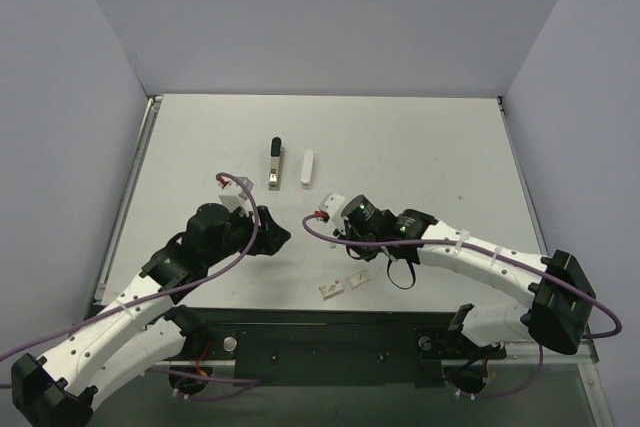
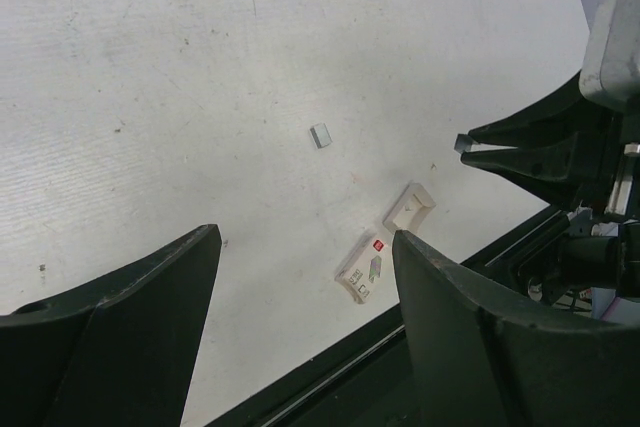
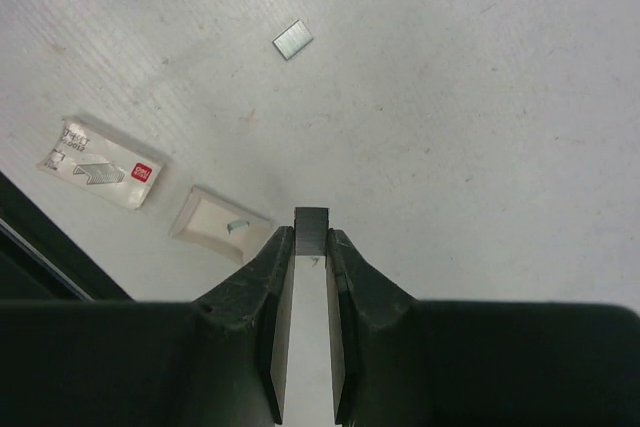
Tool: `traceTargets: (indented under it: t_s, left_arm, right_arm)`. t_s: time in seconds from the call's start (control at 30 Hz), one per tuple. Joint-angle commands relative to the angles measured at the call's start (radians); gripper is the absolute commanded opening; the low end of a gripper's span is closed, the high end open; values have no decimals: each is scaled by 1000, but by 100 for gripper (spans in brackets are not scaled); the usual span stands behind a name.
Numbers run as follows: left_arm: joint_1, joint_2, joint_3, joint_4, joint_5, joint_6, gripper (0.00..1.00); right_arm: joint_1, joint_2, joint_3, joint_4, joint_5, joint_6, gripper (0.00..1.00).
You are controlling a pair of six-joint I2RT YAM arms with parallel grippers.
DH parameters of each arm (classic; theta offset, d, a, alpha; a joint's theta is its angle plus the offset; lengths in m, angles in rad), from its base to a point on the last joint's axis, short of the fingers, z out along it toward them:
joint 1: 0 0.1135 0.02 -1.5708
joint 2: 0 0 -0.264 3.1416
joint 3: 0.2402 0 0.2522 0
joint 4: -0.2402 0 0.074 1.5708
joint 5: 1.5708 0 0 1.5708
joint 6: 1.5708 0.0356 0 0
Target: Unload the staples from the stapler
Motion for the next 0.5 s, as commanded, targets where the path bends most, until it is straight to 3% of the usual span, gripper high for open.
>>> traceTargets:
  t_s: [0.0,0.23,0.47]
  left_arm:
    - [-4,-24,81,-35,-28,16,80]
    - [-4,-42,143,-109,-68,56,80]
    - [-4,-45,212,-178,-109,101,80]
  right_arm:
    - [42,-79,-23,-44,88,164,12]
    - [80,-115,-22,-73,160,389,13]
    - [120,-73,-48,-84,197,487,9]
